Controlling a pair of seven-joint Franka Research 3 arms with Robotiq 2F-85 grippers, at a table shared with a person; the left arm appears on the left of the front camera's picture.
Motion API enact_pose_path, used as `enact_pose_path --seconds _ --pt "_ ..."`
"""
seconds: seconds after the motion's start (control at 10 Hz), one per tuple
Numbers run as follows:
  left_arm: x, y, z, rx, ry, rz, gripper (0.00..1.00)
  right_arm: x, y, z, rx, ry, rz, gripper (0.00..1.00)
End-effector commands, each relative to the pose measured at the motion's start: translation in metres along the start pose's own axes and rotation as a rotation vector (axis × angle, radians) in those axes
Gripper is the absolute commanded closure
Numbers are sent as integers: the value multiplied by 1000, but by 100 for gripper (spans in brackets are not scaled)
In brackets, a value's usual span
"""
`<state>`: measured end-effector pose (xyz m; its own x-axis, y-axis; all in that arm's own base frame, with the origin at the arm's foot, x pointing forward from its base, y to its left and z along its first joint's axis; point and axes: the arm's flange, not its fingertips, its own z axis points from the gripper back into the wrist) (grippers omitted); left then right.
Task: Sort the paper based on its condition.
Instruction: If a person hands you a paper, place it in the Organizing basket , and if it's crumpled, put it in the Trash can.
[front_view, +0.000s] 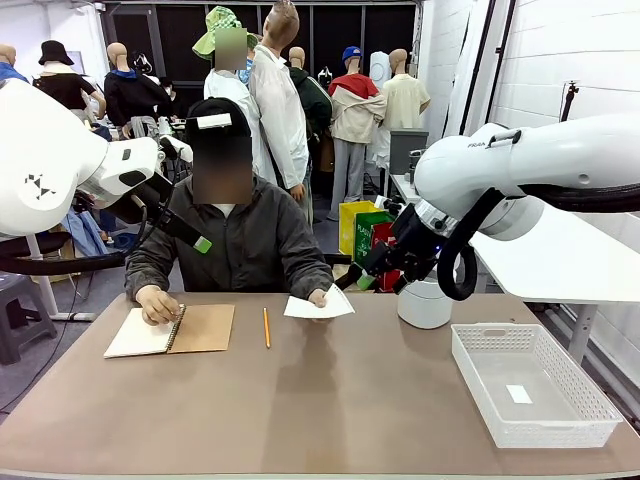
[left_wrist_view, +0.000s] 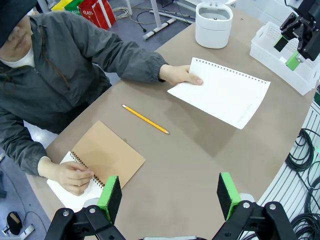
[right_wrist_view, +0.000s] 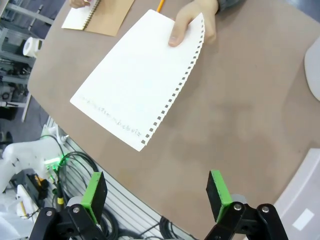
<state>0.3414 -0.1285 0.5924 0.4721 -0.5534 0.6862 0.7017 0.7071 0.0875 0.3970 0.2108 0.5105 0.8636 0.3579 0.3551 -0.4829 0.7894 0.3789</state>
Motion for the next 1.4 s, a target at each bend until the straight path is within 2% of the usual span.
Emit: enact_pose_path --seconds 0.0,0.4,0.5,0.8,1.0,1.3 --pt "1 2 1 -6 1 3 0 0 0 0 0 0 1 0" --pt "1 2 1 -6 1 3 0 5 -36 -21 214 78 -462 0" --pt "1 2 1 -6 1 3 0 2 -42 -32 270 112 -534 0" --pt "1 2 1 -6 1 3 0 -8 -54 -68 422 163 -738 0" --pt "1 2 1 -6 1 3 0 -14 -61 -90 518 187 -828 0" --pt "1 2 1 -6 1 3 0 -28 -77 -115 599 183 -926 0"
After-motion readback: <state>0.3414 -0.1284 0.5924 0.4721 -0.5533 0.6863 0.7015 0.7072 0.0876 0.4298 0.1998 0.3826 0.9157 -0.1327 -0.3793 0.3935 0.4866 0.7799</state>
